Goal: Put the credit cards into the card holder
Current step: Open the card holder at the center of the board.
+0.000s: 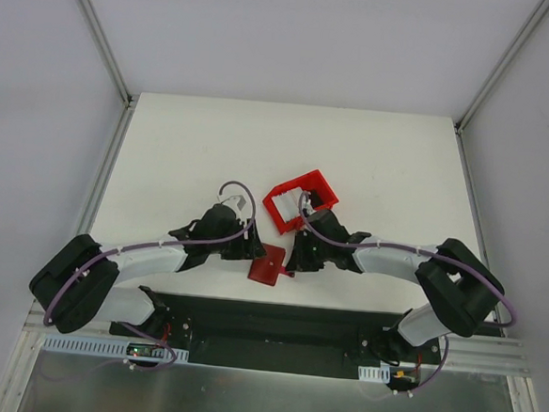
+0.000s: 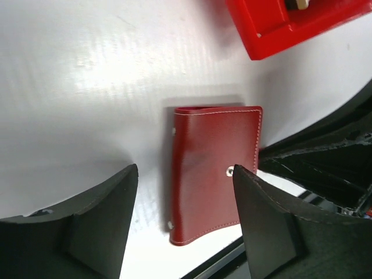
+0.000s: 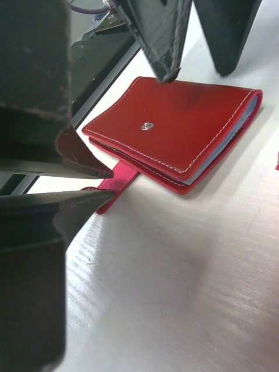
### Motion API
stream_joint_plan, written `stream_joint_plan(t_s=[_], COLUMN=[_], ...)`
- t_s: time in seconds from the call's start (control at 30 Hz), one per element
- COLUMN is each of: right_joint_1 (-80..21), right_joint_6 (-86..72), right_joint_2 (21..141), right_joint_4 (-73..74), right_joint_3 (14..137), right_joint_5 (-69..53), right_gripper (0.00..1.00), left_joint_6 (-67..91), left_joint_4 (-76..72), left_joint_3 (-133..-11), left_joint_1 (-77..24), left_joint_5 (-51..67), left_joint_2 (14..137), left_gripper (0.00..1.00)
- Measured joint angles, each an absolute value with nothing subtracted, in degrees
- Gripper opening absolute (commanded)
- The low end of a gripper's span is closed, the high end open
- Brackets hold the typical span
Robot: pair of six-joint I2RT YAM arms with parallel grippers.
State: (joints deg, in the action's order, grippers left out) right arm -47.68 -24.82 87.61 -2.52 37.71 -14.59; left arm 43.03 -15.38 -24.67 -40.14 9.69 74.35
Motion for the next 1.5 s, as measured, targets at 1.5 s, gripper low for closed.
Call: stream_joint_plan(t_s=[1.5], right_joint_1=[-53.82], right_joint_6=[-24.62], right_joint_2=[83.61], right_joint_4=[2.94], right_joint_3=[41.23], right_joint_5=[-9.47], right_gripper=[0.25], left_joint_6=[40.10], left_joint_4=[0.67], left_joint_3=[-39.79], left_joint_1=[-51.33], left_joint_5=[-1.98], left_joint_2=[84.62], left_gripper=[0.32])
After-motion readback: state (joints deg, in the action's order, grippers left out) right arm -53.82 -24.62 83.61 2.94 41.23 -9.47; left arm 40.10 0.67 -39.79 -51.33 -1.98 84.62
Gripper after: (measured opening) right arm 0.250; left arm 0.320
